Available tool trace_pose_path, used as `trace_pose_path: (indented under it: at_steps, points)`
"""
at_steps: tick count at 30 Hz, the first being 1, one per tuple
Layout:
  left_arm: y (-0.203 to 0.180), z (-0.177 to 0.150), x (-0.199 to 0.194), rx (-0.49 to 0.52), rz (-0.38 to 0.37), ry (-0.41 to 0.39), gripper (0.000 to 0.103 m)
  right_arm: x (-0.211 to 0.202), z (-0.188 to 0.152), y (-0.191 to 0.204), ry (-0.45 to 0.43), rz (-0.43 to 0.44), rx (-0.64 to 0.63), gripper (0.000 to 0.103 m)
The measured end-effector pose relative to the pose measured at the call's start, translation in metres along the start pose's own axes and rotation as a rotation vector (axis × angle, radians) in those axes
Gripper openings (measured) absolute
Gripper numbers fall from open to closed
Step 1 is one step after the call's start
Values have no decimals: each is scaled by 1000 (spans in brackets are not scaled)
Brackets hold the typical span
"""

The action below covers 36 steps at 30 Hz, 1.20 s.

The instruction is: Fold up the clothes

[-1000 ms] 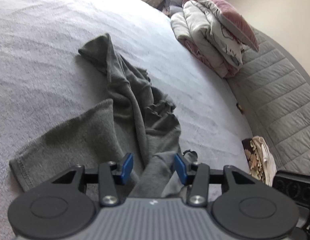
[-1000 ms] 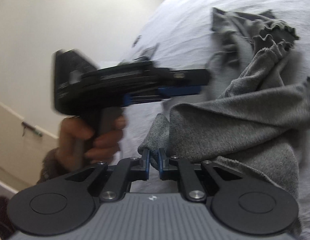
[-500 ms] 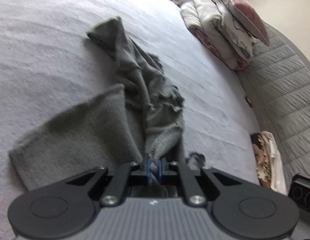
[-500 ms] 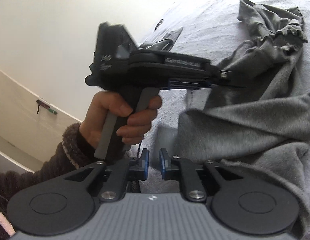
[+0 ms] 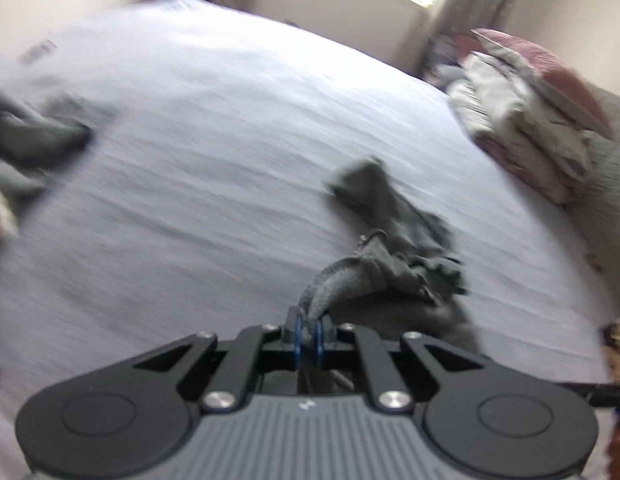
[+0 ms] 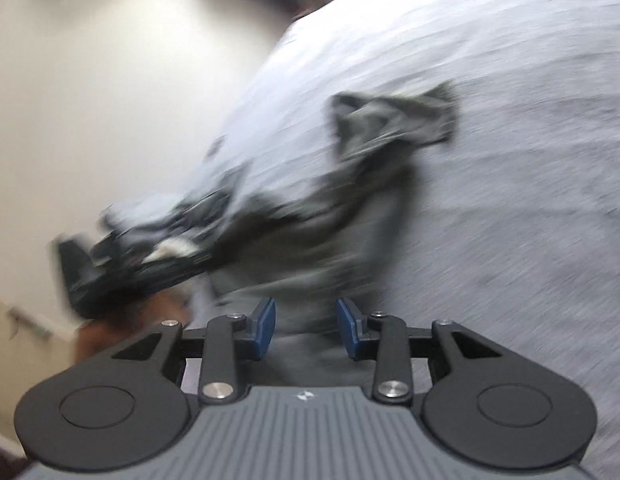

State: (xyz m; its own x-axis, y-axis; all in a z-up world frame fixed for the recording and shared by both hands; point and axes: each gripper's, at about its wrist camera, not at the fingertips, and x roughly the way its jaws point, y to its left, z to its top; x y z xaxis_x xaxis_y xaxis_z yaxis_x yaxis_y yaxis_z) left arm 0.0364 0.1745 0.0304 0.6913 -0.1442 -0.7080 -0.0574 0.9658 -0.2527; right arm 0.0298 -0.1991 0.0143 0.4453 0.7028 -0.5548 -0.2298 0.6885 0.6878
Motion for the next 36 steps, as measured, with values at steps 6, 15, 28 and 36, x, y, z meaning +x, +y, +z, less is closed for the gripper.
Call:
trace_pose_path:
  at_steps: [6, 15, 28, 36]
  points:
    - [21, 9, -5, 95, 253, -68, 7, 39, 11, -23, -12, -176, 18, 38]
    - [40, 6, 10, 139, 344, -28, 7, 97, 23, 8, -2, -208, -98, 38]
    - [30, -7, 35, 146, 279, 27, 7, 65, 22, 34, -57, -340, -211, 5]
    - [18, -2, 24, 103, 163, 27, 7, 11, 11, 41, -97, -428, -254, 4]
